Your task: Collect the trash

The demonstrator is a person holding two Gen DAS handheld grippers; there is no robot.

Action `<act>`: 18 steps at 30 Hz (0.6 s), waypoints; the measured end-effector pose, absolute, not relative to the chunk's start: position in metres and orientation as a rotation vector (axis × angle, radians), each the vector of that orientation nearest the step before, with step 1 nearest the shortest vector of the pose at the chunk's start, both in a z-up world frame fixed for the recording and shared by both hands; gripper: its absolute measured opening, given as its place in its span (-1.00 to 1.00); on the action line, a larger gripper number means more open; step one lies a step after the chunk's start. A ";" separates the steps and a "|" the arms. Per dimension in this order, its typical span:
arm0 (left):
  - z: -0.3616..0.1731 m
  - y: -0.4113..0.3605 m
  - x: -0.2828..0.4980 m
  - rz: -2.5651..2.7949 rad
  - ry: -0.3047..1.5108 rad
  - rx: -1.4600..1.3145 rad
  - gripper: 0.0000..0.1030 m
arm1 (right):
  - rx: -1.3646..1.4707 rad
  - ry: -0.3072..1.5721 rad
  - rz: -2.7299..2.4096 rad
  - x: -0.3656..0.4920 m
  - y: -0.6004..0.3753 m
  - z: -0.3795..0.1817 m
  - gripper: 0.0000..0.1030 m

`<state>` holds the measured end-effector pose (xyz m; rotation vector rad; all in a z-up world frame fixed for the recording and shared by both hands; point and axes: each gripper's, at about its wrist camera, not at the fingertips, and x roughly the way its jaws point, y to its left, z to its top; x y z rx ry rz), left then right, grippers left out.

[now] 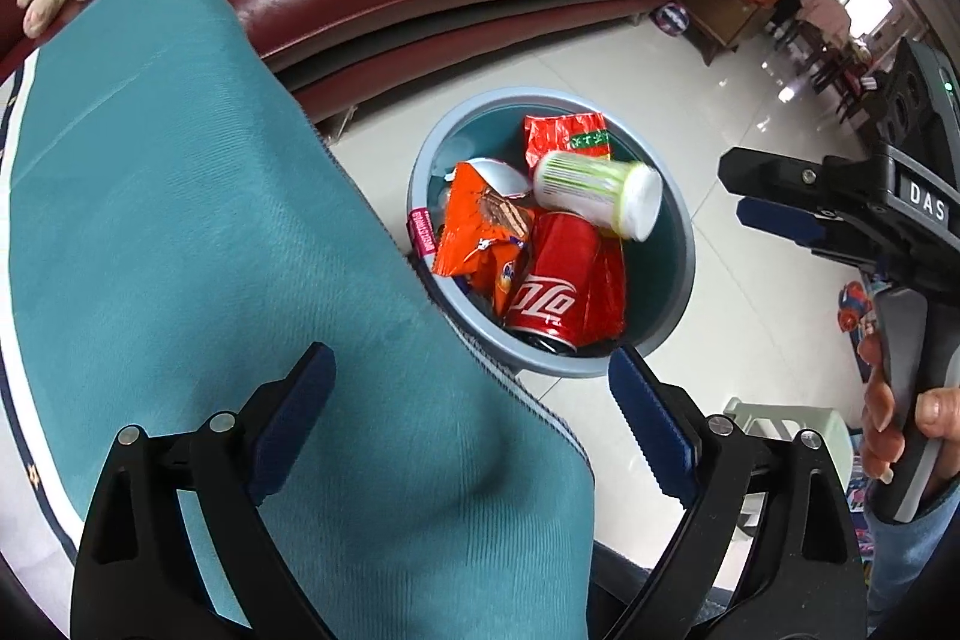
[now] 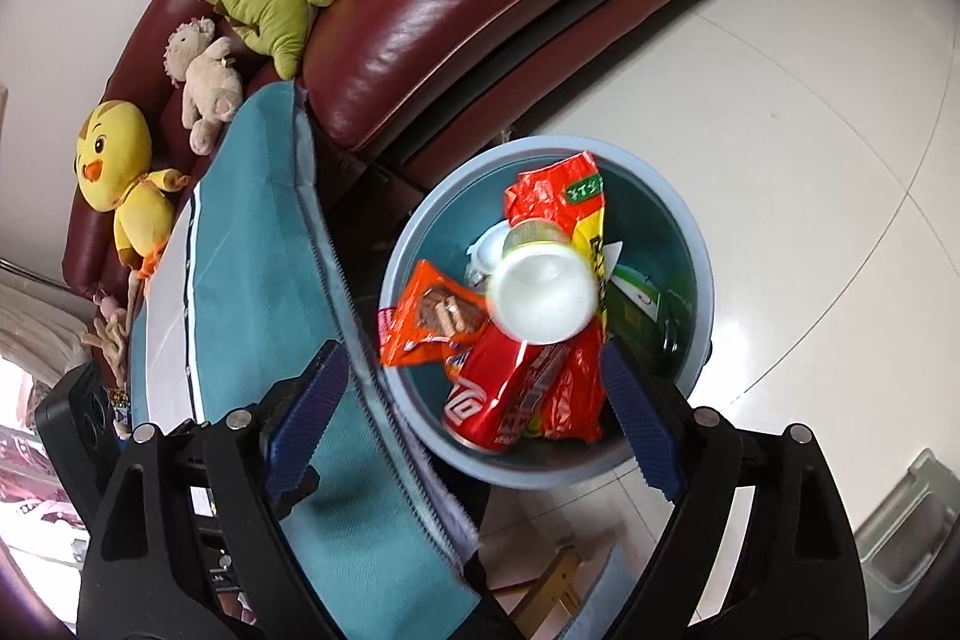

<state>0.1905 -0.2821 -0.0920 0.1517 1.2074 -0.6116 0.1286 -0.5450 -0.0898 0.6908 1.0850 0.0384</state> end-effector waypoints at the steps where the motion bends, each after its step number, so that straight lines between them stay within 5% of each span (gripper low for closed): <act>1: -0.090 -0.280 0.188 -0.608 1.201 0.152 0.85 | 0.684 1.080 0.039 0.126 -0.543 -0.086 0.60; 18: -0.065 -0.245 0.155 -0.534 1.127 0.124 0.89 | 0.613 1.048 0.058 0.086 -0.514 -0.053 0.86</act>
